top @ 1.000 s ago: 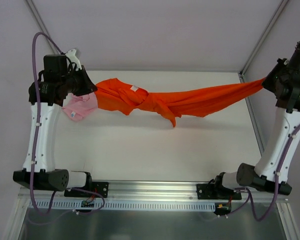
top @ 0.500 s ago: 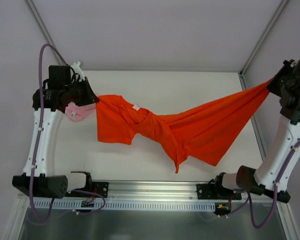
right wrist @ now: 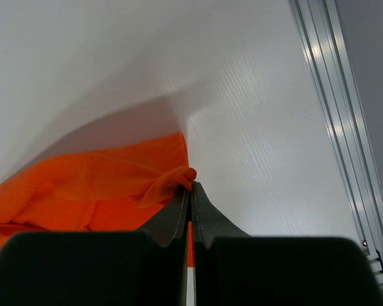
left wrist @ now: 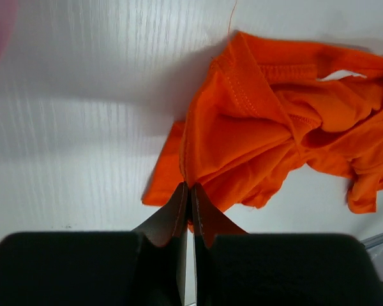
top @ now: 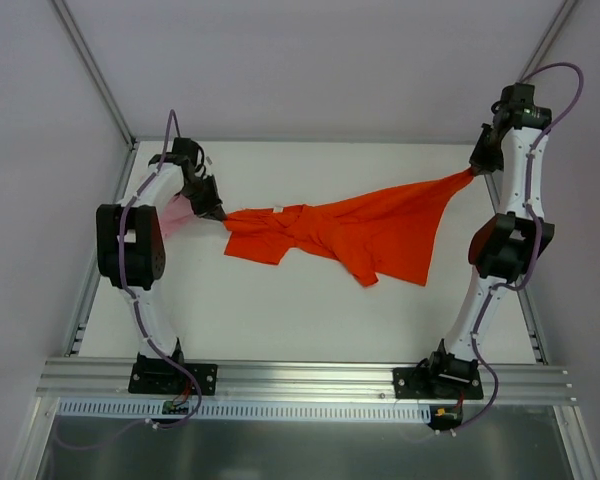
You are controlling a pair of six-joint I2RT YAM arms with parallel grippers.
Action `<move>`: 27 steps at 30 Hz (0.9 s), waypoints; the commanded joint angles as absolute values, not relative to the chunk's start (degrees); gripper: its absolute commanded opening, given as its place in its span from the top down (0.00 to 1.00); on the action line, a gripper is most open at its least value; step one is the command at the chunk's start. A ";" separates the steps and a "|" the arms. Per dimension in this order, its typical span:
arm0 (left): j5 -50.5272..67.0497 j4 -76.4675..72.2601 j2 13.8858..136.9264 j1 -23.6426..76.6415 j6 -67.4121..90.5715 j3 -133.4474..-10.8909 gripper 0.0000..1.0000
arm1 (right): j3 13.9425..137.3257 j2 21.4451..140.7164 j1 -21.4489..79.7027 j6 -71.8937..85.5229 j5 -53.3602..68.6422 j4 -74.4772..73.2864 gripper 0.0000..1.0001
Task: Fold and stack the t-shirts
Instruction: Flatten out the tshirt
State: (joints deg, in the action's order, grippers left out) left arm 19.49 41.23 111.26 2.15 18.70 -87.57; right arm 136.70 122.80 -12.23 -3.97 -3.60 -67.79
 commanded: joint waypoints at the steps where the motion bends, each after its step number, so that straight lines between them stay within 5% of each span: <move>1: 20.21 39.90 113.53 1.93 19.42 -96.23 1.00 | 141.50 122.33 -12.04 -4.66 -3.43 -65.13 0.99; 13: 20.04 39.29 124.44 2.02 18.63 -114.25 0.97 | 142.47 130.42 -11.95 -4.39 -1.93 -58.37 0.95; 14: 20.30 39.90 125.50 2.02 18.37 -116.69 0.77 | 142.47 130.60 -11.95 -4.57 -2.02 -57.49 0.72; 15: 20.74 40.08 127.51 2.02 18.11 -117.59 0.68 | 142.56 130.87 -11.95 -4.74 -2.02 -57.13 0.60; 17: 22.40 39.56 128.93 2.02 18.02 -119.17 0.51 | 143.00 131.31 -11.95 -4.92 -2.63 -57.04 0.56; 20: 21.11 36.93 129.29 2.02 18.02 -119.35 0.29 | 143.70 130.52 -12.13 -5.10 -5.26 -57.83 0.31; 21: 20.22 36.74 129.11 2.02 17.58 -119.79 0.19 | 143.70 129.73 -12.56 -5.10 -5.71 -57.83 0.31; 23: 18.99 37.26 129.20 1.67 17.05 -122.59 0.15 | 143.26 126.67 -12.92 -5.10 -6.67 -58.70 0.27; 26: 19.42 40.59 128.24 1.32 14.95 -124.19 0.12 | 138.62 118.59 -13.18 -4.83 -9.14 -59.59 0.02; 27: 20.03 42.17 126.41 1.32 14.59 -123.49 0.14 | 133.12 115.87 -12.84 -4.75 -10.10 -59.42 0.01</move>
